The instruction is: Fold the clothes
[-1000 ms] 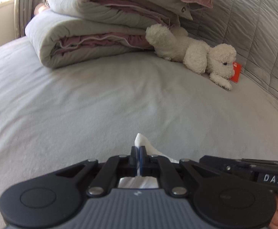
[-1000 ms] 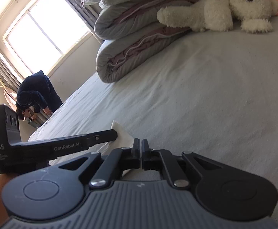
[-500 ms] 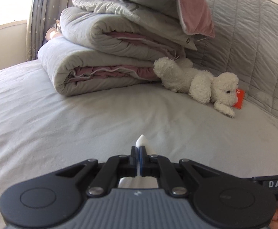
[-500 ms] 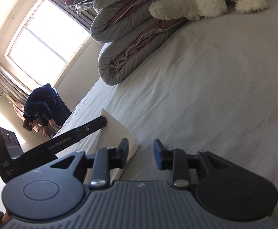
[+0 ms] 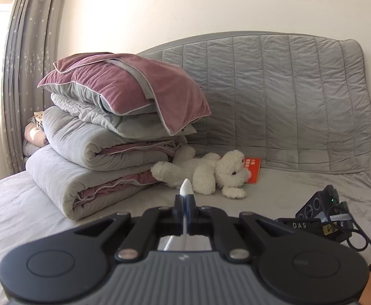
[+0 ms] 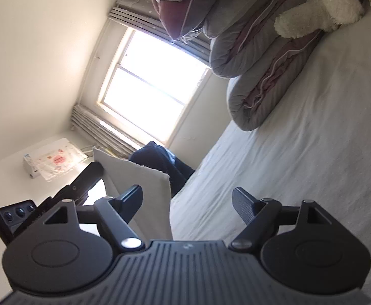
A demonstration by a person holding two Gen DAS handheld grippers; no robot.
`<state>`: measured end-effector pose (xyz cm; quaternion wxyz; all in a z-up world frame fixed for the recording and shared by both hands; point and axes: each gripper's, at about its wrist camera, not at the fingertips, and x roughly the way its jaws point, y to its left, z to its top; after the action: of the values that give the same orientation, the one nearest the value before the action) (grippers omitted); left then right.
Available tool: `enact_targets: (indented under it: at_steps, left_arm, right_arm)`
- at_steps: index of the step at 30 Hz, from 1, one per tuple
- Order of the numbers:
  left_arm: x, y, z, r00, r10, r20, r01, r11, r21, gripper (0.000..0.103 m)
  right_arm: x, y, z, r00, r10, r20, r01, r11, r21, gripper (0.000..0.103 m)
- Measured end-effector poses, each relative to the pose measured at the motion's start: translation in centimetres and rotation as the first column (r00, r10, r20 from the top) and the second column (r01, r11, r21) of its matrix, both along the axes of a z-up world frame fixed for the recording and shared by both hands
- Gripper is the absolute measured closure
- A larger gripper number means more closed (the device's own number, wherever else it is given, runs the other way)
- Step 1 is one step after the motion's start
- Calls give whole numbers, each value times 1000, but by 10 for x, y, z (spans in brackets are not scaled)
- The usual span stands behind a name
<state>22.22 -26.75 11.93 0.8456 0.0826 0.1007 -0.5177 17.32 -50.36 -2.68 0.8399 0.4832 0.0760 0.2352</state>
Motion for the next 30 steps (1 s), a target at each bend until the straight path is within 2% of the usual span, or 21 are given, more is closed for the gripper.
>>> enact_targets:
  at_steps: [4,8,14,15,18,21,25,30]
  left_arm:
    - [-5,-1,6,999,-40,-13,40,999,-13,102]
    - [-14,-1,12,997,-76,-13,75,997,-27,102]
    - [-23,0,18,994,-105,-10,105,994,-27,102]
    - [-22,0,17,996,-93,-9,92,996,-19,101]
    - [-16,-1,13,998,-53,-16,53,999,-1,101]
    - [-5,-4,7,999,-21,-30,21,1000,11,101]
    - [17,-19,-8,999,28,-32,-26,998,54,102]
    - [50,-56,-45,996,80,-48,-72,986,147,102]
  right_arm:
    - [-2,12,10,993,68,93,-67,998,-9,22]
    - [-3,21,18,993,53,106,-44,995,-91,22]
    - [-10,20,21,983,70,169,-58,996,-70,22]
    - [-12,20,22,980,72,187,-60,996,-66,25]
    - [-16,20,25,974,62,219,-45,995,-84,50]
    - [-12,21,26,979,59,194,-38,993,-110,95]
    - [-6,21,24,995,-7,104,24,985,-169,97]
    - [1,23,26,992,-113,-47,93,948,-306,98]
